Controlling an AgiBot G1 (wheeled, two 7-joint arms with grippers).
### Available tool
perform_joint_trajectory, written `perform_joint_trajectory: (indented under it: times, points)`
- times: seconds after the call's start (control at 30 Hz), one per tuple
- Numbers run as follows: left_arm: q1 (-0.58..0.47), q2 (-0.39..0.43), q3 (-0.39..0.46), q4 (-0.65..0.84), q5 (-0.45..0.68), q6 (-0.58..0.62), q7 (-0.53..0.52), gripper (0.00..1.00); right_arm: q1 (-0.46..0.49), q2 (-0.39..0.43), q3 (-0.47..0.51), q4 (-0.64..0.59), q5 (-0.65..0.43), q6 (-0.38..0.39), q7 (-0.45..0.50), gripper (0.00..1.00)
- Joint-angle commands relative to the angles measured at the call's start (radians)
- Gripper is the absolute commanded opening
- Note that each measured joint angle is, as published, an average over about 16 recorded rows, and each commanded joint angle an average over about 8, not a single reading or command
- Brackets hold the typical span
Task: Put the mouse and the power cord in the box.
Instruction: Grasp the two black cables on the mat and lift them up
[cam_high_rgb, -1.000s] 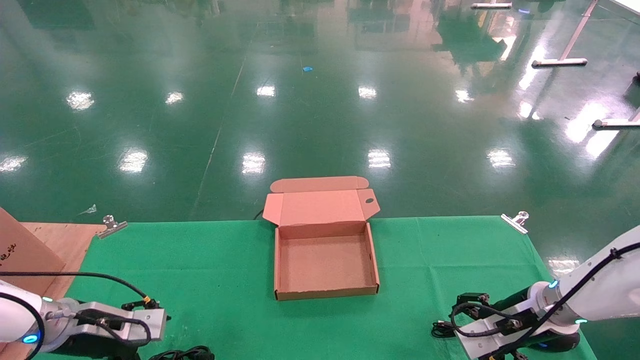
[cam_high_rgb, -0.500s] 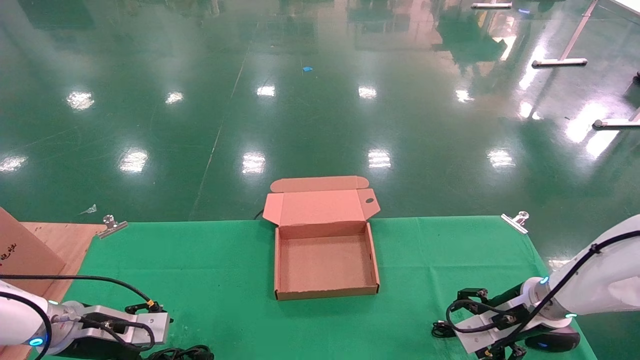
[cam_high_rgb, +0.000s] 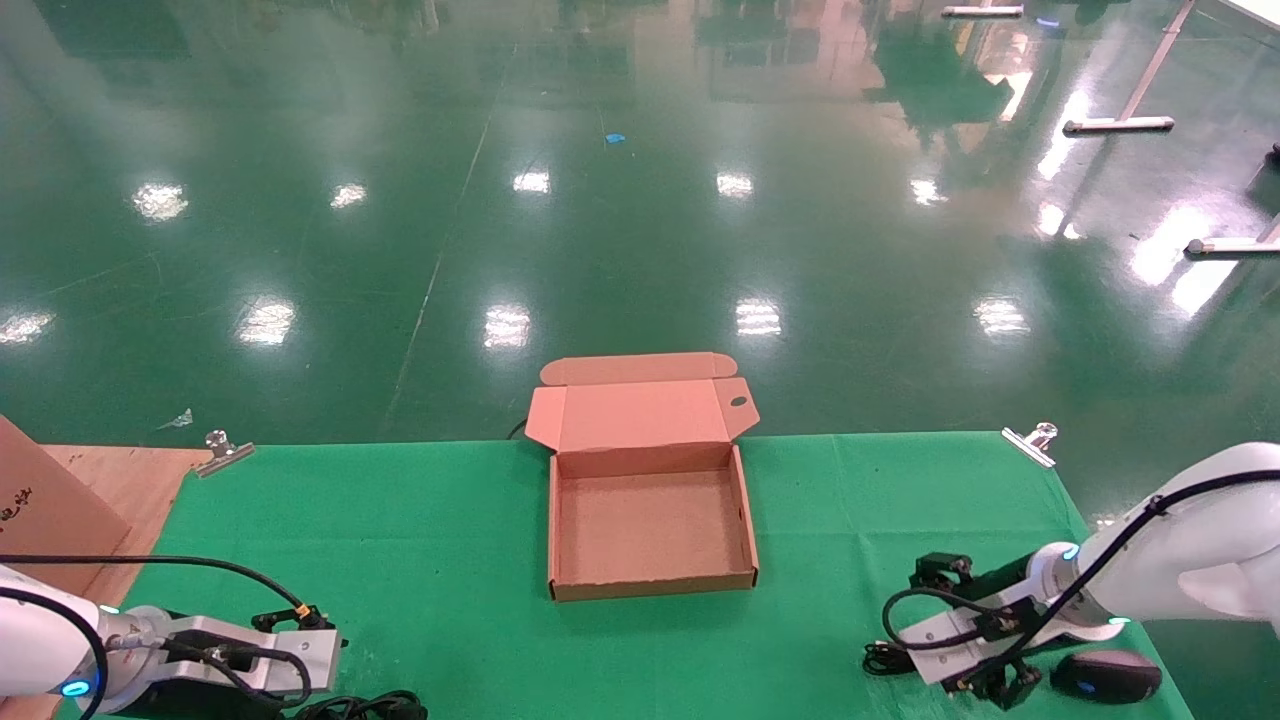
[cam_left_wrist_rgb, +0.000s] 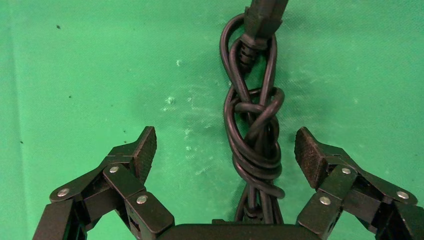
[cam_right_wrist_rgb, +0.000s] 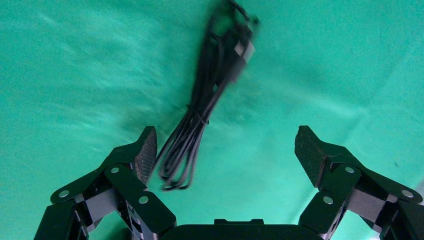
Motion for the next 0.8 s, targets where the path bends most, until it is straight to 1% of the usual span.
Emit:
perform_joint_trajectory:
  times: [0.03, 0.07, 0.1, 0.2, 0.23, 0.27, 0.3, 0.33, 0.37, 0.8]
  points:
    - [0.001, 0.002, -0.001, 0.003, -0.001, -0.005, 0.003, 0.78, -0.006, -0.004, 0.0, -0.004, -0.001, 0.036, -0.002, 1.0]
    - [0.002, 0.002, -0.001, 0.004, -0.002, -0.009, 0.004, 0.65, -0.008, -0.005, 0.0, -0.006, -0.001, 0.049, -0.002, 0.93]
    - [0.004, 0.003, -0.002, 0.006, -0.002, -0.013, 0.004, 0.53, -0.01, -0.006, 0.001, -0.007, 0.0, 0.059, -0.002, 0.83]
    - [0.006, 0.004, -0.003, 0.009, -0.005, -0.024, 0.005, 0.15, -0.012, -0.007, 0.004, -0.013, 0.005, 0.077, -0.003, 0.45]
    - [0.007, 0.004, -0.004, 0.01, -0.005, -0.027, 0.006, 0.05, -0.012, -0.007, 0.006, -0.015, 0.007, 0.079, -0.004, 0.33]
    - [0.007, 0.004, -0.004, 0.012, -0.006, -0.029, 0.006, 0.0, -0.011, -0.006, 0.007, -0.016, 0.009, 0.08, -0.004, 0.2]
    - [0.007, 0.003, -0.005, 0.012, -0.007, -0.03, 0.007, 0.0, -0.01, -0.005, 0.008, -0.018, 0.011, 0.079, -0.005, 0.08]
    - [0.007, 0.002, -0.006, 0.014, -0.008, -0.03, 0.007, 0.0, -0.009, -0.004, 0.01, -0.02, 0.013, 0.077, -0.006, 0.03]
    - [0.008, 0.001, -0.007, 0.015, -0.009, -0.03, 0.007, 0.0, -0.007, -0.003, 0.011, -0.021, 0.014, 0.074, -0.007, 0.0]
    - [0.007, -0.016, -0.017, 0.022, -0.024, -0.02, 0.008, 0.0, 0.01, 0.007, 0.021, -0.034, 0.029, 0.022, -0.021, 0.0]
